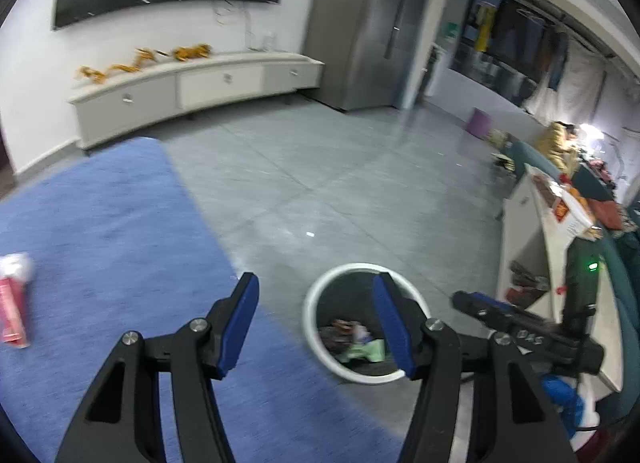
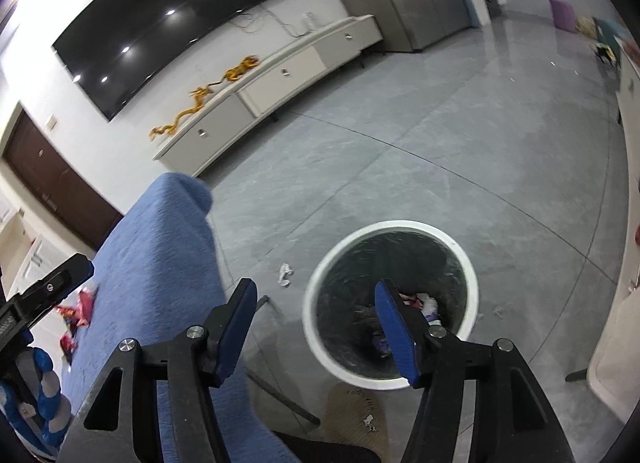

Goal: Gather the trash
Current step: 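Move both open tools back over the remaining trash on the rug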

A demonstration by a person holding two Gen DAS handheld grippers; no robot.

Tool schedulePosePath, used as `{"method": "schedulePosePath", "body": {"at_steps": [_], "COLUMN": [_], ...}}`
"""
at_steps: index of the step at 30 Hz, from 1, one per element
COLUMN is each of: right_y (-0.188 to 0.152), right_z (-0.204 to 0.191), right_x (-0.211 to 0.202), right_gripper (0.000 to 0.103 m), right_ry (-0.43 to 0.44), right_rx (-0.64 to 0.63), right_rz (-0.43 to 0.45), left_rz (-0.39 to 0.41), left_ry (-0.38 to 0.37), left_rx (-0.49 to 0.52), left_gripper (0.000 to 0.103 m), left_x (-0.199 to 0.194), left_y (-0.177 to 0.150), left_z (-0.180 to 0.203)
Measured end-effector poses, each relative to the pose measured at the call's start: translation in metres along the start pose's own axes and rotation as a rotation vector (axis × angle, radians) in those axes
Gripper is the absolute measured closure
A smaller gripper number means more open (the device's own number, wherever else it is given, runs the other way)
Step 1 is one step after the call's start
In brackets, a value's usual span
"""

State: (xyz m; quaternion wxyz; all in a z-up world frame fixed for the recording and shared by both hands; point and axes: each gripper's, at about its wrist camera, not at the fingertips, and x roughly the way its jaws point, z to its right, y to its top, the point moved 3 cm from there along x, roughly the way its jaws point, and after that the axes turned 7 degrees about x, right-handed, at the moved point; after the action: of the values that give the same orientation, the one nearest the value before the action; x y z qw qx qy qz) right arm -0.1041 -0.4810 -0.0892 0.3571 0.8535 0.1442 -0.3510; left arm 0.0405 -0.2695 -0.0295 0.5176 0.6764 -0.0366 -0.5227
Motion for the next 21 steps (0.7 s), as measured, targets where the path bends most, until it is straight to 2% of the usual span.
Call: {"method": "schedulePosePath", "body": {"at_steps": [10,15,21], "right_y": [-0.021,-0.034,-0.052], "right_z": [-0.093,-0.127,-0.16], "right_x": [-0.006,-0.008,-0.006], "right_gripper": [0.039,0.039,0.039], "right_ry": [0.076,0.115,0.133], "right_rx": [-0.194,-0.26,-0.328], "right_rz": [-0.01,-0.017,-0.034], "left_rz": [0.072,0.101,0.133], "left_ry": [0.251,0.331,0.377], "left_rx": [-0.073,-0.098,-0.139], "left_gripper": [0.045,0.045,0.045], "left_x": [-0.077,-0.11,-0.138], "left_y": [-0.032,-0.05,-0.062], "left_z": [-0.066,-0.086,-0.11]}}
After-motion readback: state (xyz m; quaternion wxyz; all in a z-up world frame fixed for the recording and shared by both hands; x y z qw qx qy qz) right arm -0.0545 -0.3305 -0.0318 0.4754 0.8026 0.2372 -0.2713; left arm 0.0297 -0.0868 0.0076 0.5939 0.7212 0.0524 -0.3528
